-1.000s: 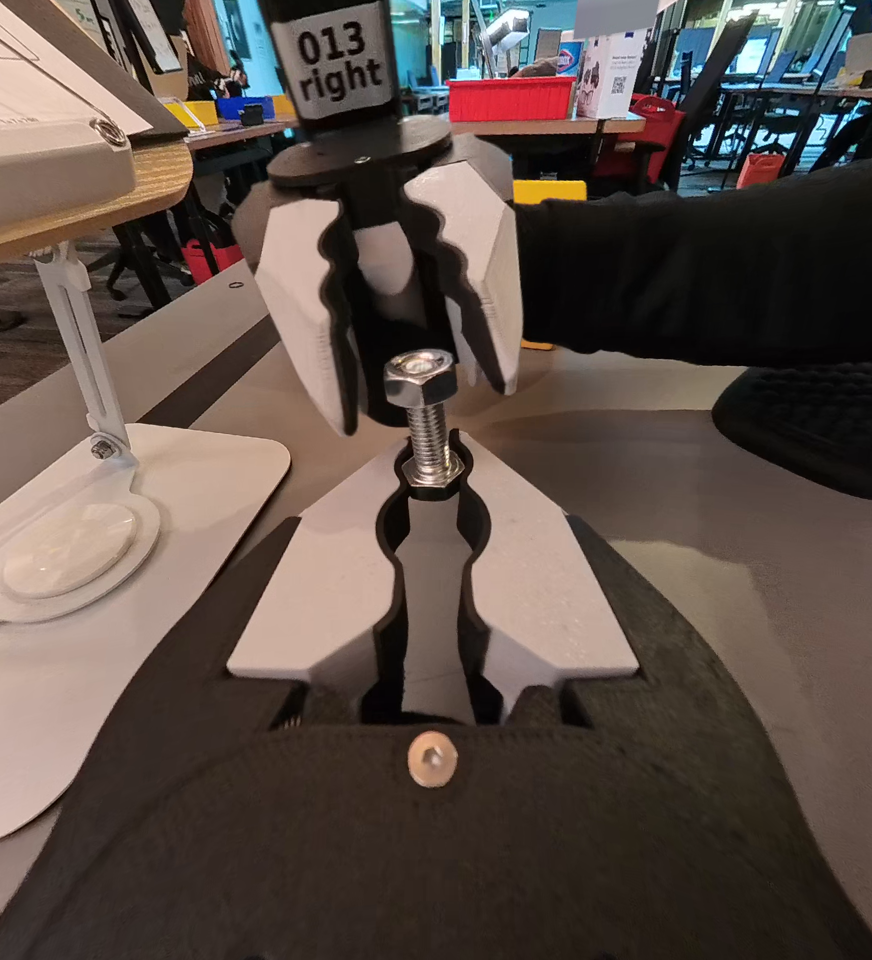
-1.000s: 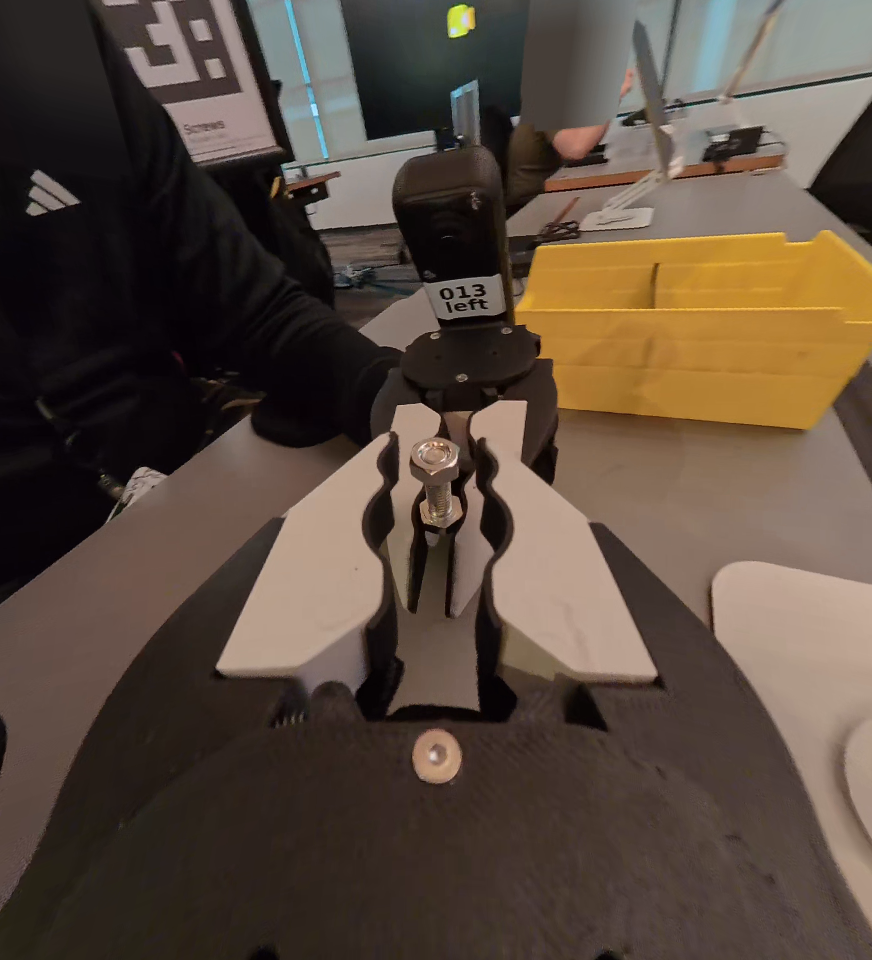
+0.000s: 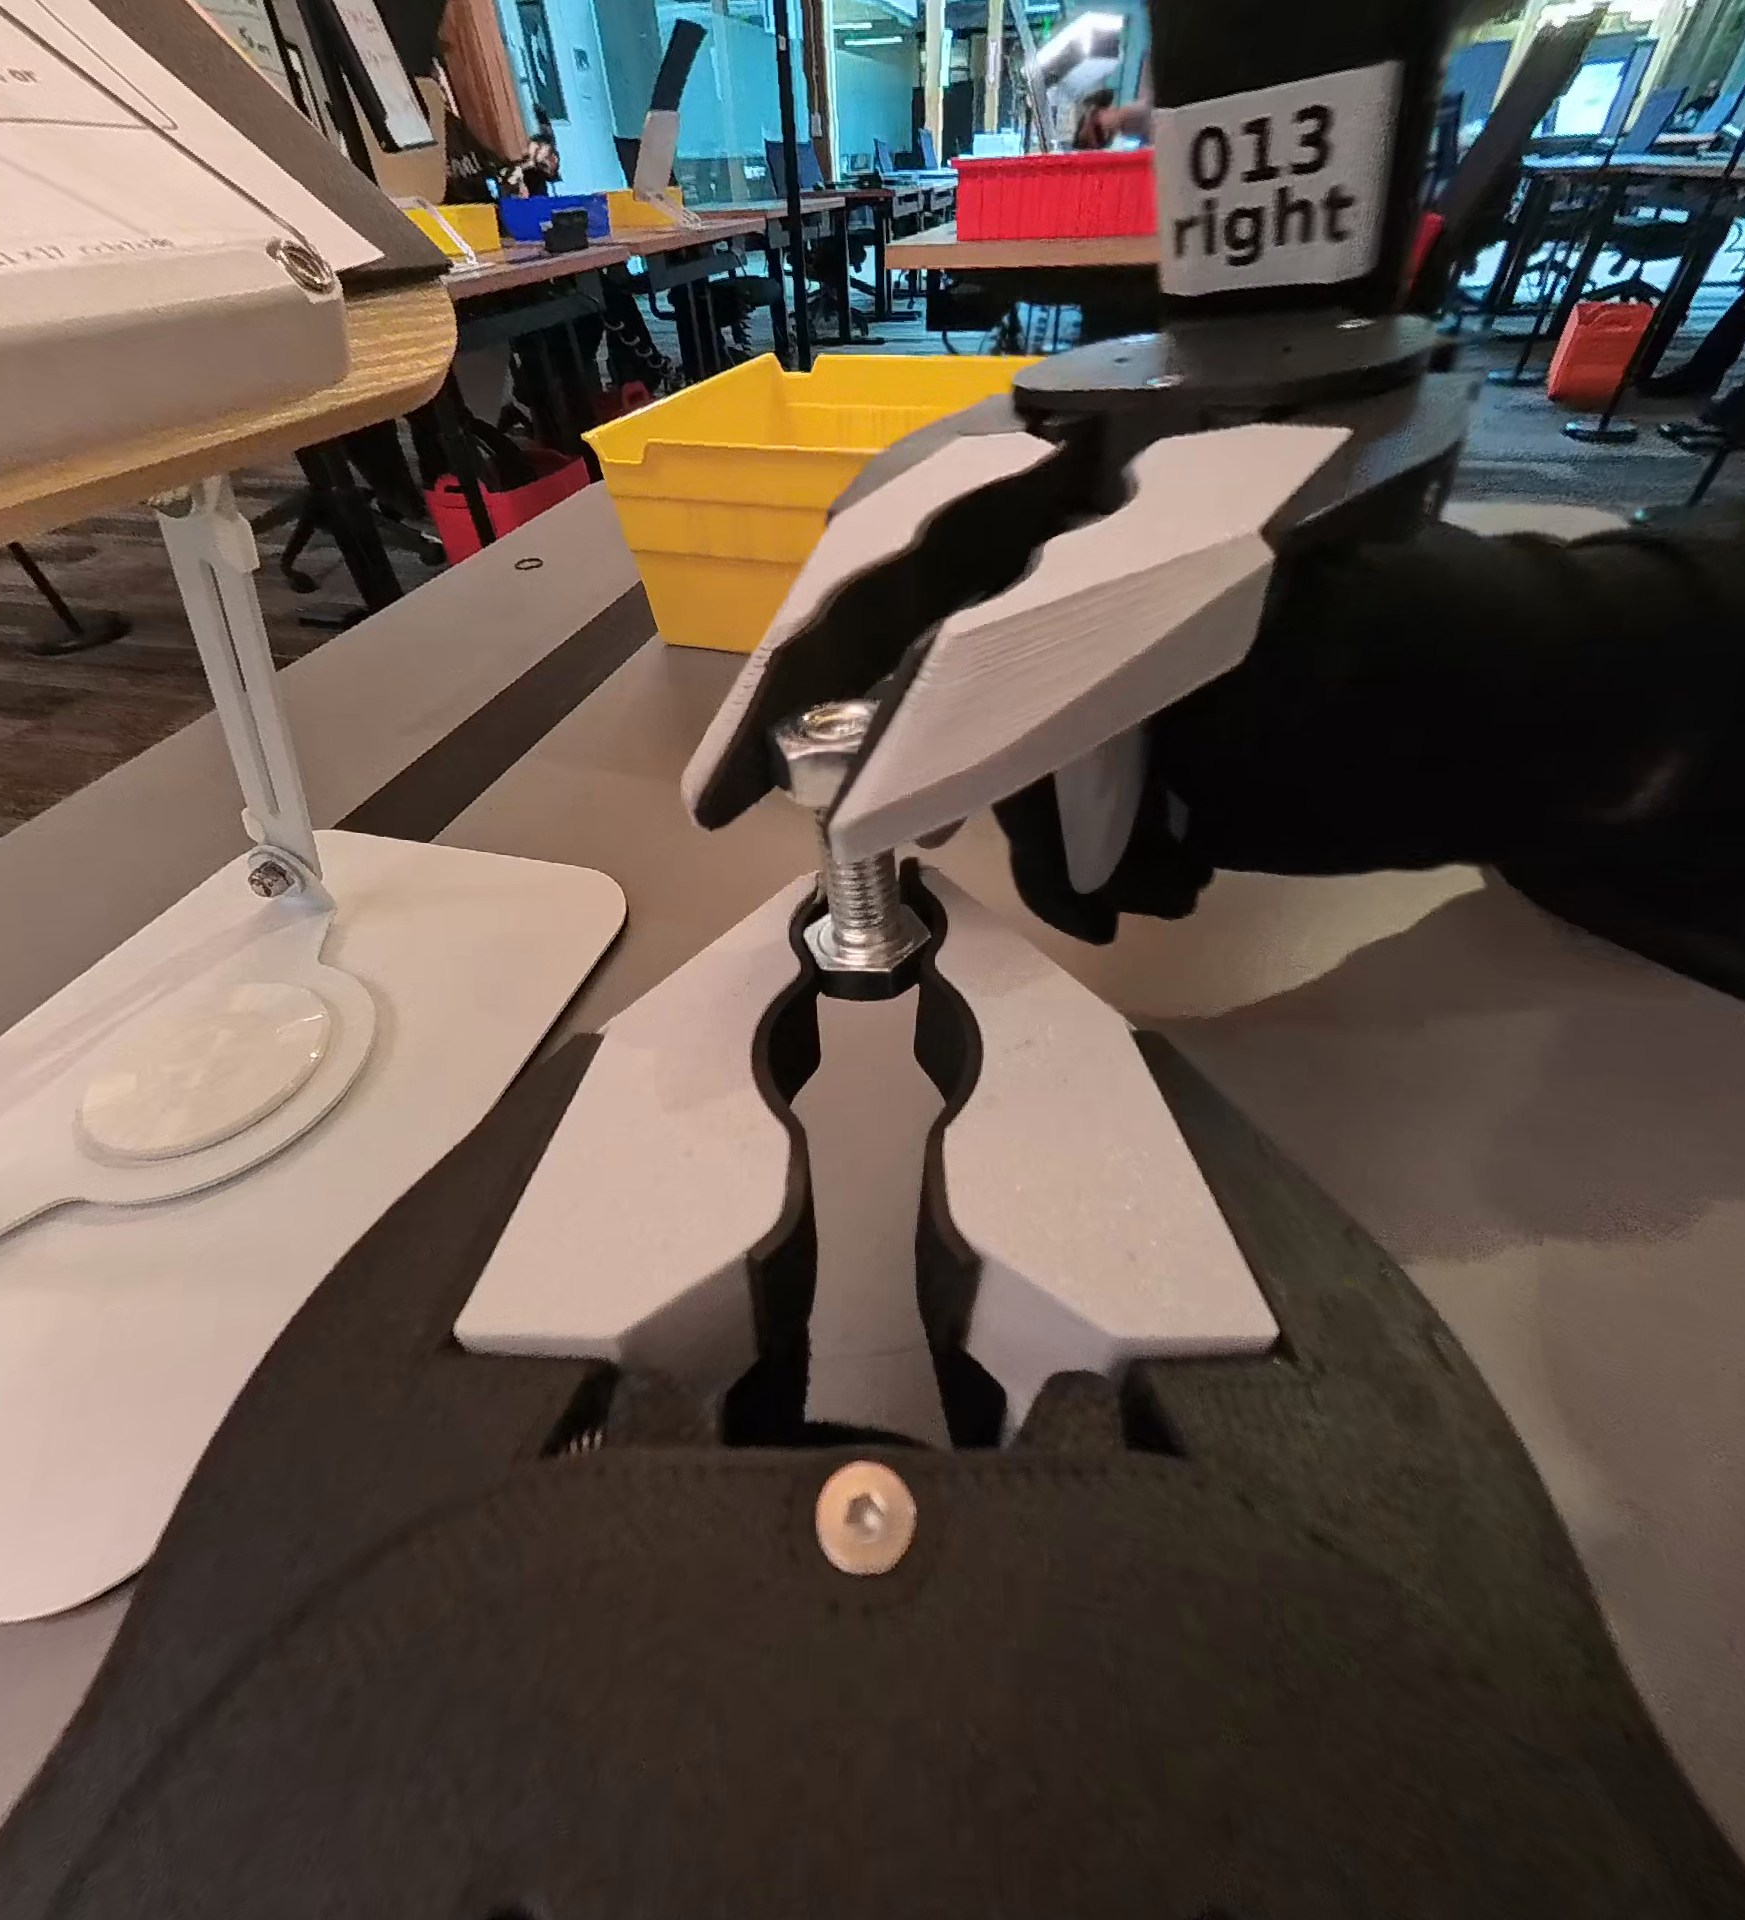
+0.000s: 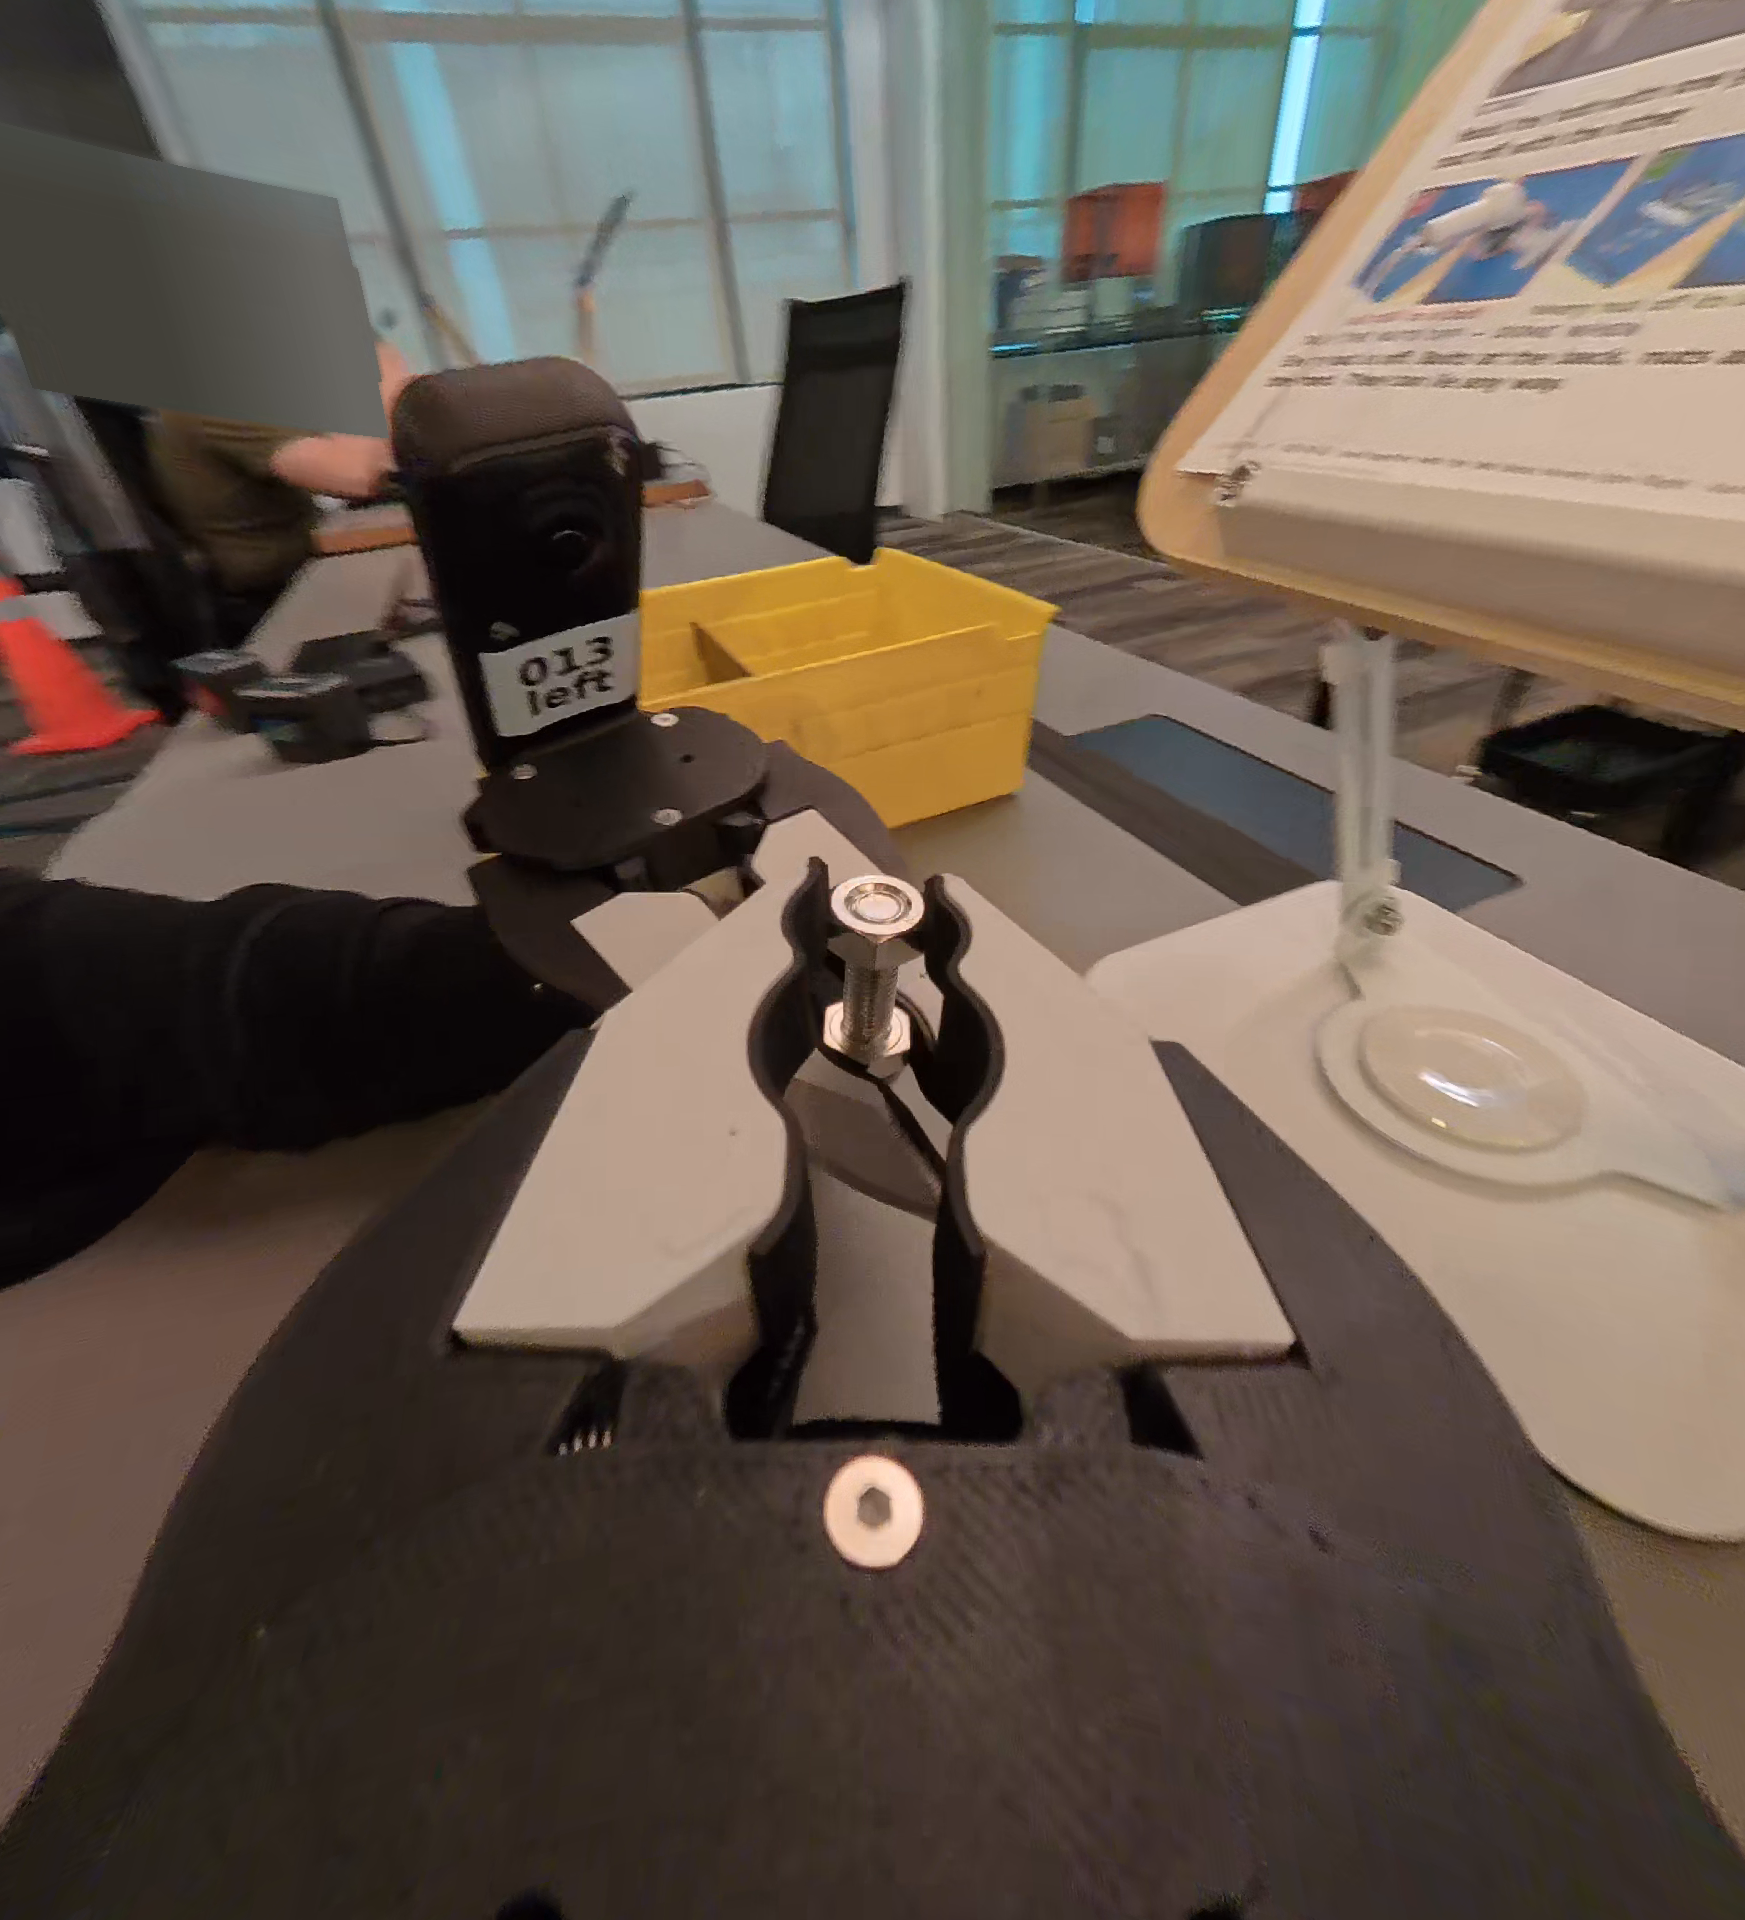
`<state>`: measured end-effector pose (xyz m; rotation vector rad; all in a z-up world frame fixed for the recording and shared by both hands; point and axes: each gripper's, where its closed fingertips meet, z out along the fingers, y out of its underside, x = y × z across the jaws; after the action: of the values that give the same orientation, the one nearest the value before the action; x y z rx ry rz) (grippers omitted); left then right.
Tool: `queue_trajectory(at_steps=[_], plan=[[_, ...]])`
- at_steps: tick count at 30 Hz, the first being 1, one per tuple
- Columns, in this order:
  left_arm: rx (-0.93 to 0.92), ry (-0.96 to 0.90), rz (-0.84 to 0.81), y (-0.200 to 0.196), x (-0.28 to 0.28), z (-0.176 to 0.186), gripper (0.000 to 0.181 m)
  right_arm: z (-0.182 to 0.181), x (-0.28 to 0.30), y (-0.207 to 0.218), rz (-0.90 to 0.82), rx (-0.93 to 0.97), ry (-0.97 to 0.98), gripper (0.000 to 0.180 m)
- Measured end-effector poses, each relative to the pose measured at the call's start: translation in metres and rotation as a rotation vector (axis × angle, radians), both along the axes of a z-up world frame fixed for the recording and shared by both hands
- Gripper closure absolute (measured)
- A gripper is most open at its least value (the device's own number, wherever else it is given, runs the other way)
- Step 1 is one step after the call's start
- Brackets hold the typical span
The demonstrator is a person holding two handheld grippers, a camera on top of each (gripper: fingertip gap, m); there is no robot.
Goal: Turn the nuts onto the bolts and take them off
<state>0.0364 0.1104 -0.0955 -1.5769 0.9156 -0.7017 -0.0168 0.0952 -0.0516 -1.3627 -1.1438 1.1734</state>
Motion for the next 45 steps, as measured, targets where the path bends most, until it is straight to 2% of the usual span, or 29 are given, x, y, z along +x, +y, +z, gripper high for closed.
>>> queue_trajectory(at_steps=[4, 11, 12, 13, 14, 17, 21, 28, 31, 35, 38, 45], plan=[[-0.012, 0.022, 0.024, 0.005, -0.003, -0.006, 0.17, -0.006, -0.002, 0.007, -0.209, 0.043, -0.034, 0.163], [-0.01, 0.035, 0.008, 0.002, 0.0, -0.009, 0.17, -0.007, -0.001, 0.006, -0.309, 0.008, -0.033, 0.164], [-0.008, 0.031, 0.003, 0.002, 0.001, -0.008, 0.17, -0.006, -0.001, 0.005, -0.298, 0.004, -0.037, 0.158], [-0.005, 0.025, 0.001, 0.001, 0.001, -0.006, 0.17, -0.004, 0.001, 0.006, -0.292, -0.001, -0.041, 0.138], [-0.005, 0.024, 0.0, 0.001, 0.001, -0.006, 0.171, -0.002, 0.004, 0.009, -0.288, 0.0, -0.039, 0.126], [-0.012, 0.028, -0.002, 0.001, 0.0, -0.008, 0.17, 0.006, 0.007, 0.01, -0.151, -0.001, -0.015, 0.125], [-0.014, 0.019, -0.01, 0.0, 0.001, -0.006, 0.17, 0.007, 0.008, 0.001, 0.156, -0.033, -0.043, 0.124], [-0.018, 0.015, -0.026, -0.002, 0.003, -0.006, 0.17, 0.008, 0.017, -0.006, 0.577, -0.067, -0.038, 0.143], [-0.019, 0.016, -0.031, -0.002, 0.003, -0.006, 0.17, 0.002, 0.016, -0.007, 0.685, -0.068, -0.06, 0.149], [-0.02, 0.014, -0.032, -0.002, 0.003, -0.006, 0.17, -0.003, 0.014, -0.011, 0.79, -0.053, -0.09, 0.164], [-0.017, 0.011, -0.035, -0.003, 0.003, -0.005, 0.17, -0.002, 0.012, -0.012, 0.821, -0.045, -0.088, 0.164], [-0.016, 0.003, -0.021, -0.001, 0.0, -0.003, 0.17, -0.001, 0.01, -0.009, 0.733, -0.043, -0.07, 0.164]])
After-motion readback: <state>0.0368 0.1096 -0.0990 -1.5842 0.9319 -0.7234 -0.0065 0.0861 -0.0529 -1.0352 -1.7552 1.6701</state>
